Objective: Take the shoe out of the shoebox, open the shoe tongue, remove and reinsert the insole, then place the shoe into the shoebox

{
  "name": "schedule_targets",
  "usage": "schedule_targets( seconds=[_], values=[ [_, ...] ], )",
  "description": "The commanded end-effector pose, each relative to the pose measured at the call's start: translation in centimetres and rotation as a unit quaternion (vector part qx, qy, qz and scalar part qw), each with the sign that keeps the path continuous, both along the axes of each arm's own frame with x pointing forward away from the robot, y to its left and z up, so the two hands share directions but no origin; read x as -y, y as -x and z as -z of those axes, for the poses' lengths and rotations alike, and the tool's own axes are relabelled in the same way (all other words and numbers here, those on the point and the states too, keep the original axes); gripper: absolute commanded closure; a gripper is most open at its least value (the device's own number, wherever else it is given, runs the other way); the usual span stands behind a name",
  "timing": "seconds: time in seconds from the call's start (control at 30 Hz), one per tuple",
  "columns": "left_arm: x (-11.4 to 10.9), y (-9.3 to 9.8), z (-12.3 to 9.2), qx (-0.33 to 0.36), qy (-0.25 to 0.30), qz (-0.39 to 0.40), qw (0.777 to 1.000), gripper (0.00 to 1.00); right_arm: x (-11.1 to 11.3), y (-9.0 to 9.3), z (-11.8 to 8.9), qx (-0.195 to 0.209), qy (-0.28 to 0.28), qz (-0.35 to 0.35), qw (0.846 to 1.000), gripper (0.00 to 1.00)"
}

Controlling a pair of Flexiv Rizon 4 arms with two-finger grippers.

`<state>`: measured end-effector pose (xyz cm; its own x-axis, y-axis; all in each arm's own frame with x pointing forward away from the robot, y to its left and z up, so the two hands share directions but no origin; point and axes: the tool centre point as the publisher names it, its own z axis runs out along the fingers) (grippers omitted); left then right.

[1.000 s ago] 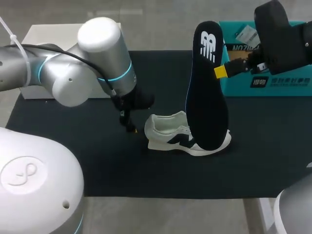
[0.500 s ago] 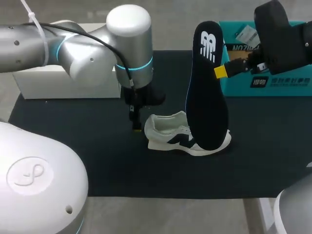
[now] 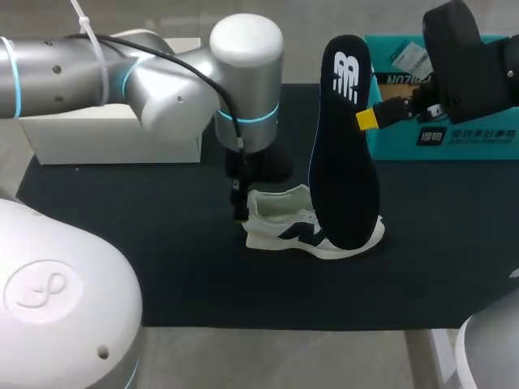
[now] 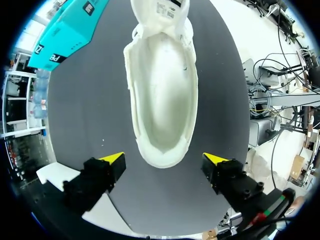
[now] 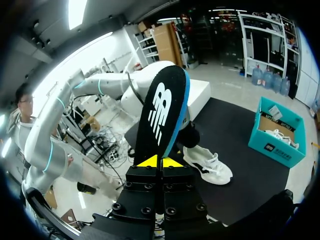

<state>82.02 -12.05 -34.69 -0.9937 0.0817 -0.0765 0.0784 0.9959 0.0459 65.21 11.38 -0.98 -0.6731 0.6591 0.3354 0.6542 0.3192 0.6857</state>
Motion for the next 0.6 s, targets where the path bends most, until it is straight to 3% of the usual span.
schedule_targets(
  seconds=[0.03,0.6],
  values=[
    [-0.09,0.33,-0.02,0.000,0.001,0.000,1.000,0.00,-0.31,-0.35,-0.10,-0.003,0.002,-0.001,1.000,1.00],
    [-0.10,0.73,-0.19,0.015,-0.016,0.003,1.000,0.00,-0.31,-0.35,-0.10,-0.003,0.002,-0.001,1.000,1.00]
  ],
)
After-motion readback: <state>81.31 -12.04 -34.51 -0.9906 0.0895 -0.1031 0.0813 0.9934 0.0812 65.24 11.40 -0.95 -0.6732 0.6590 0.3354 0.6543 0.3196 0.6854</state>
